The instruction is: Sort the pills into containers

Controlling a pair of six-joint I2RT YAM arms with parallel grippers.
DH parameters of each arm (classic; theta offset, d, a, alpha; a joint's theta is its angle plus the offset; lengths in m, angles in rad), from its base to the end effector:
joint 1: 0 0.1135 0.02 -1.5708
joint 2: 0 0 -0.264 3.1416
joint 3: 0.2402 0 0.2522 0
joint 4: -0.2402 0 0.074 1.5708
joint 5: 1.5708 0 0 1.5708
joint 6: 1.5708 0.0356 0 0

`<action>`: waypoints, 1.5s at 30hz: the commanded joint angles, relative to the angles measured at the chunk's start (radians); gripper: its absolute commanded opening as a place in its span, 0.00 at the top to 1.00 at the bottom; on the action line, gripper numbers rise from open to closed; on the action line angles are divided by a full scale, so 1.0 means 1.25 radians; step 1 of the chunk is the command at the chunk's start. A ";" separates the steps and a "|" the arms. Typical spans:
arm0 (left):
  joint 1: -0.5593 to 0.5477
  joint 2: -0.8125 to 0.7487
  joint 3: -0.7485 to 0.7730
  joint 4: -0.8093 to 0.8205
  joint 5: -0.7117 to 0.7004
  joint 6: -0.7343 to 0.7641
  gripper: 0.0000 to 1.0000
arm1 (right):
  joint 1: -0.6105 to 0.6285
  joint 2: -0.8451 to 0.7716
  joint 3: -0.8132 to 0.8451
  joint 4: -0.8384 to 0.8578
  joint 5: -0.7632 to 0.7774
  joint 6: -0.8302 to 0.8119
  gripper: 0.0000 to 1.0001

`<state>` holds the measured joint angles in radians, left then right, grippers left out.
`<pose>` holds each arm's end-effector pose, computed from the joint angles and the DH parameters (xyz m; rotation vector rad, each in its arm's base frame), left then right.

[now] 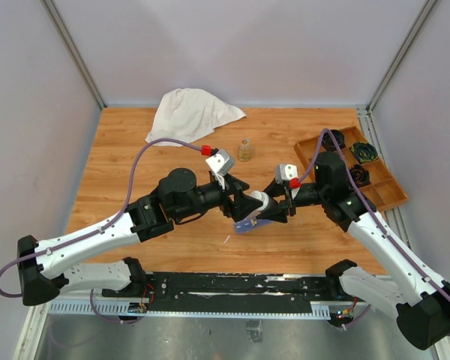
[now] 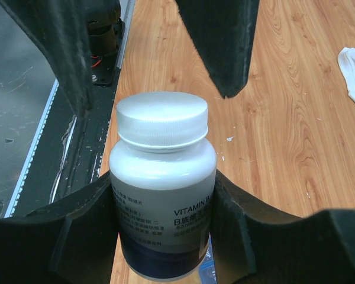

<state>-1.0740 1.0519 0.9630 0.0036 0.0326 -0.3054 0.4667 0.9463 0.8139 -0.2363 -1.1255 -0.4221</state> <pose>0.1170 -0.2182 0.3714 0.6883 1.6313 -1.0566 0.1639 0.1185 0.3226 -1.4034 1.2264 1.1049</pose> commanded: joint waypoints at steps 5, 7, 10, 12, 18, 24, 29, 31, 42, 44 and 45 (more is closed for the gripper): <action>-0.005 0.036 0.049 -0.040 -0.006 -0.001 0.37 | -0.024 -0.008 0.013 0.016 -0.018 -0.001 0.98; -0.006 0.041 0.050 -0.040 0.004 -0.001 0.41 | -0.025 -0.008 0.013 0.017 -0.017 0.000 0.98; -0.006 0.046 0.054 -0.047 0.019 0.002 0.51 | -0.024 -0.008 0.013 0.016 -0.017 0.000 0.98; -0.004 0.047 0.055 -0.049 0.035 0.011 0.66 | -0.025 -0.008 0.013 0.016 -0.018 0.000 0.98; -0.004 0.054 0.052 -0.052 0.216 0.169 0.79 | -0.024 -0.011 0.014 0.016 -0.018 0.000 0.98; 0.005 0.073 0.072 -0.183 0.428 0.532 0.74 | -0.025 -0.013 0.015 0.016 -0.019 0.001 0.98; 0.064 0.088 0.111 -0.234 0.527 0.652 0.50 | -0.025 -0.012 0.014 0.017 -0.019 0.002 0.98; 0.073 0.085 0.117 -0.222 0.535 0.664 0.40 | -0.025 -0.013 0.015 0.017 -0.019 0.002 0.98; 0.074 -0.053 -0.013 0.091 0.304 0.378 0.01 | -0.026 -0.017 0.015 0.016 -0.020 0.002 0.98; 0.074 -0.085 -0.047 0.140 0.267 0.262 0.01 | -0.026 -0.016 0.014 0.016 -0.021 0.001 0.98; 0.074 -0.093 -0.059 0.153 0.251 0.201 0.01 | -0.026 -0.016 0.014 0.016 -0.021 0.002 0.98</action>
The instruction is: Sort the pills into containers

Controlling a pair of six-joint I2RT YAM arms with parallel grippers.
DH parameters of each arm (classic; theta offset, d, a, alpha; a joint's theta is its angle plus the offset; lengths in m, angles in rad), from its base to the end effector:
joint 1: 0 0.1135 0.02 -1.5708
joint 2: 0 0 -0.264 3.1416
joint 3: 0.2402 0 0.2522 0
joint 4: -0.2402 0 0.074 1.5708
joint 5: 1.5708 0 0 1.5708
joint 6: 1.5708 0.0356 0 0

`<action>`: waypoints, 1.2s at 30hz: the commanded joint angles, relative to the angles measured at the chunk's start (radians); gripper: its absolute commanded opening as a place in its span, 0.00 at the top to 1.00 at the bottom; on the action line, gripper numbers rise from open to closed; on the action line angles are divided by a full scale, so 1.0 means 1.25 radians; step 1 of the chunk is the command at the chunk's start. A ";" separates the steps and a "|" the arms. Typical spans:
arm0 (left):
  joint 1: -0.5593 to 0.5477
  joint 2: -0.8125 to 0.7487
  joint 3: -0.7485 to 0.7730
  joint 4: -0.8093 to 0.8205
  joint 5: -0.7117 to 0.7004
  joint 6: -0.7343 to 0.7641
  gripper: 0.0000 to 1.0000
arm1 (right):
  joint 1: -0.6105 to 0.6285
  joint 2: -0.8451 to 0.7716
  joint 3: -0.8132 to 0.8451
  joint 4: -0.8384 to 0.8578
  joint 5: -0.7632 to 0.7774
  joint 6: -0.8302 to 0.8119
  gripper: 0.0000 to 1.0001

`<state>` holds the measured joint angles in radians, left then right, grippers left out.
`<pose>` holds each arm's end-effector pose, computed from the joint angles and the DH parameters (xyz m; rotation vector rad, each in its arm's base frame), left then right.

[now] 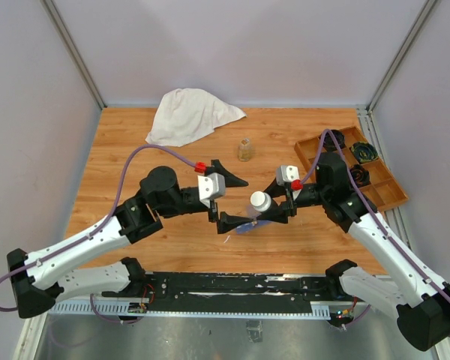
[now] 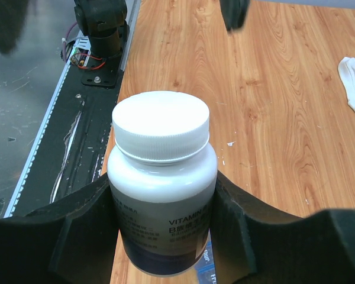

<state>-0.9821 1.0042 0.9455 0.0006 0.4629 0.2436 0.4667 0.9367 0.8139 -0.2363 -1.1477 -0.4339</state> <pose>0.1156 -0.2018 0.3756 1.2619 1.1503 -0.9339 0.1613 0.1176 0.3246 -1.4178 1.1929 1.1122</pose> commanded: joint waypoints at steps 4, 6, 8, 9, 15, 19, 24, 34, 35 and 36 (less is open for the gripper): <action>-0.004 -0.069 -0.073 0.172 -0.160 -0.421 0.07 | -0.026 -0.007 0.015 0.016 -0.003 0.012 0.98; -0.031 -0.062 -0.064 0.133 -0.239 -0.418 0.10 | -0.026 -0.007 0.014 0.016 -0.003 0.012 0.98; -0.063 -0.043 -0.041 0.084 -0.322 -0.403 0.12 | -0.026 -0.007 0.013 0.017 -0.001 0.012 0.98; -0.074 -0.028 -0.027 0.056 -0.346 -0.402 0.12 | -0.026 -0.006 0.013 0.016 -0.002 0.012 0.98; -0.120 0.044 0.022 0.013 -0.407 -0.383 0.13 | -0.026 -0.003 0.013 0.016 -0.001 0.011 0.98; -0.125 0.065 0.035 0.007 -0.404 -0.383 0.15 | -0.026 -0.003 0.013 0.016 -0.001 0.010 0.98; -0.126 0.091 0.051 -0.017 -0.401 -0.388 0.23 | -0.026 -0.007 0.014 0.017 -0.002 0.010 0.98; -0.126 0.115 0.069 -0.043 -0.390 -0.380 0.43 | -0.026 -0.006 0.013 0.017 -0.002 0.011 0.98; -0.126 0.118 0.069 -0.044 -0.385 -0.379 0.49 | -0.026 -0.006 0.013 0.016 -0.001 0.011 0.98; -0.126 0.120 0.071 -0.046 -0.379 -0.377 0.53 | -0.026 -0.006 0.013 0.016 -0.002 0.011 0.98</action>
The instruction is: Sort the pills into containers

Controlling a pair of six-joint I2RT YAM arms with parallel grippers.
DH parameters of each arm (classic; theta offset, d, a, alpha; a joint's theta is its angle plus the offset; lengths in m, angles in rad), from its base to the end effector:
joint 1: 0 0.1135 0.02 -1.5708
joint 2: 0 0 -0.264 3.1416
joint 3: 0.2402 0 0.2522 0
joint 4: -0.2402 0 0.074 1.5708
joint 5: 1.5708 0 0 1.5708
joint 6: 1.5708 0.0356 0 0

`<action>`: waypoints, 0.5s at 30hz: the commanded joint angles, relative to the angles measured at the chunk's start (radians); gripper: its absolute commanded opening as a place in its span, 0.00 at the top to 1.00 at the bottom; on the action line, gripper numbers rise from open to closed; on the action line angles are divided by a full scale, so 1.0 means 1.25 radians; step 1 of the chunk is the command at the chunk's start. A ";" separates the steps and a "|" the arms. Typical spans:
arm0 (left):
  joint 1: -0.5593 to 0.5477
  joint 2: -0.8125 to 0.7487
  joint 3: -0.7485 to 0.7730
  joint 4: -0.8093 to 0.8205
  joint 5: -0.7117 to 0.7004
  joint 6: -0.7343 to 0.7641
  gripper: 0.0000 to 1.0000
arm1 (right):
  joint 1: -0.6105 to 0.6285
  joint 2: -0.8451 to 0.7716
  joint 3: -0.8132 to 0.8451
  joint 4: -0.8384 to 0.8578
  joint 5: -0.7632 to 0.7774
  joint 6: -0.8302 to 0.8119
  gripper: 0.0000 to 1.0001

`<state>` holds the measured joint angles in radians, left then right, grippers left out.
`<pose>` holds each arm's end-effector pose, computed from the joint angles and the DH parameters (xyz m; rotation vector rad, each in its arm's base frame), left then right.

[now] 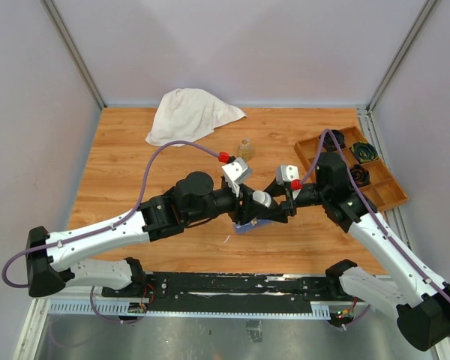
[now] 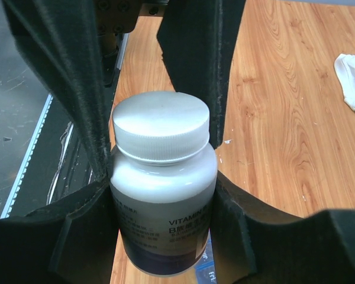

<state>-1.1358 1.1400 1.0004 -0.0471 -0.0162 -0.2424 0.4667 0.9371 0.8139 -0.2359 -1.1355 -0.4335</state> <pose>0.1136 -0.2431 0.3584 0.7943 1.6873 -0.9711 0.1618 0.1177 0.3244 -1.4128 1.2013 1.1013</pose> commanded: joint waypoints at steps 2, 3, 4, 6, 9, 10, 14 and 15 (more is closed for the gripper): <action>-0.003 0.017 0.031 -0.013 0.015 0.015 0.66 | -0.027 -0.007 0.013 0.016 -0.012 0.010 0.97; -0.003 0.018 0.032 -0.015 0.019 0.017 0.75 | -0.027 -0.007 0.012 0.016 -0.013 0.010 0.97; -0.003 0.019 0.034 -0.016 0.021 0.017 0.82 | -0.027 -0.007 0.012 0.016 -0.014 0.010 0.94; -0.003 0.018 0.033 -0.019 0.024 0.020 0.95 | -0.027 -0.008 0.011 0.016 -0.017 0.010 0.78; -0.003 0.009 0.023 -0.012 0.025 0.021 1.00 | -0.029 -0.012 0.009 0.017 -0.011 0.011 0.53; -0.003 0.006 0.020 -0.010 0.023 0.022 1.00 | -0.029 -0.012 0.008 0.016 -0.009 0.011 0.46; -0.003 0.002 0.014 -0.009 0.014 0.023 1.00 | -0.029 -0.011 0.009 0.016 0.000 0.013 0.23; -0.003 0.001 0.012 -0.009 0.011 0.023 1.00 | -0.029 -0.010 0.008 0.017 0.003 0.014 0.15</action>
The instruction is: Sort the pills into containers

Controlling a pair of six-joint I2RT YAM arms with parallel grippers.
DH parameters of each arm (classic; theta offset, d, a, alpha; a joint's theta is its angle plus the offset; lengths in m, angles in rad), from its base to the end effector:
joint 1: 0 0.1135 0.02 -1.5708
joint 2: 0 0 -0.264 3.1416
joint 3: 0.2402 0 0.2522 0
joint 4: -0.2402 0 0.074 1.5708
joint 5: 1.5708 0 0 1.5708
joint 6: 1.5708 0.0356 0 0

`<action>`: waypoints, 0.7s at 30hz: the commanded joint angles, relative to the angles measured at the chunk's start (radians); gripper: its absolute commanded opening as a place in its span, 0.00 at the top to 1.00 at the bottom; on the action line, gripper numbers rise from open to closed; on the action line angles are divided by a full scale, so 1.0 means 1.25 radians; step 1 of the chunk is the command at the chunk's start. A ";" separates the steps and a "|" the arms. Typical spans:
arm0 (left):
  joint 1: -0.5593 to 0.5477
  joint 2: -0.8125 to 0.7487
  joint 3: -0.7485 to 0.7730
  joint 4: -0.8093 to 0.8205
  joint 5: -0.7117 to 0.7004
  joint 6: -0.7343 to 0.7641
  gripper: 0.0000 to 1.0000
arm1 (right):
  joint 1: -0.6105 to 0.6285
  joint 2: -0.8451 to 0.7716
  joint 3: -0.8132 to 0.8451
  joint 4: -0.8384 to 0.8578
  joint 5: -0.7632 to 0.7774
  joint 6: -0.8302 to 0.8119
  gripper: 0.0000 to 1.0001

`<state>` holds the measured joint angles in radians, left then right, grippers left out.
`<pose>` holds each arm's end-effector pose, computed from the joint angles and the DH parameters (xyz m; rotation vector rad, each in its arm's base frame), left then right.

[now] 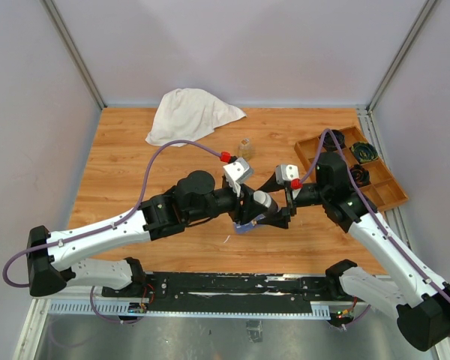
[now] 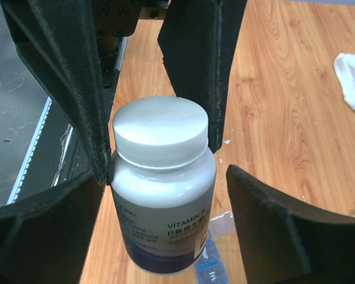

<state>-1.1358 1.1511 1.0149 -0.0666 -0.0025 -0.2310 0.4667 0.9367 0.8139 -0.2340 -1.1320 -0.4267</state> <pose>0.1141 -0.2454 0.3587 0.8210 1.6936 -0.9671 0.1619 0.1177 0.3246 -1.4083 1.2070 1.1015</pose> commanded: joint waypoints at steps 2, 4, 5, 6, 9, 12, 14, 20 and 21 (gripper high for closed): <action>-0.002 -0.011 -0.005 0.006 -0.012 0.015 1.00 | -0.029 -0.009 0.008 0.014 0.007 0.010 0.05; -0.001 -0.014 -0.011 0.005 -0.022 0.019 1.00 | -0.029 -0.008 0.009 0.014 0.013 0.011 0.01; 0.002 -0.014 -0.013 0.002 -0.028 0.020 1.00 | -0.029 -0.008 0.010 0.013 0.015 0.012 0.01; 0.006 -0.015 -0.017 -0.004 -0.035 0.022 1.00 | -0.030 -0.007 0.010 0.011 0.018 0.012 0.02; 0.041 -0.020 -0.035 -0.013 -0.035 0.020 1.00 | -0.032 0.002 0.017 -0.004 0.032 0.005 0.02; 0.100 -0.037 -0.077 -0.005 -0.032 0.016 1.00 | -0.036 0.007 0.017 -0.009 0.065 -0.006 0.02; 0.143 -0.047 -0.107 0.002 -0.035 0.013 1.00 | -0.040 0.006 0.015 -0.004 0.089 -0.005 0.02; 0.288 -0.060 -0.163 0.029 -0.039 0.029 1.00 | -0.056 -0.001 0.013 0.007 0.120 0.004 0.02; 0.314 -0.058 -0.166 0.039 -0.044 0.032 1.00 | -0.058 -0.001 0.013 0.007 0.122 0.004 0.02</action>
<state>-0.8299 1.1030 0.8207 -0.0845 -0.0326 -0.2142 0.4152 0.9443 0.8139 -0.2367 -1.0180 -0.4206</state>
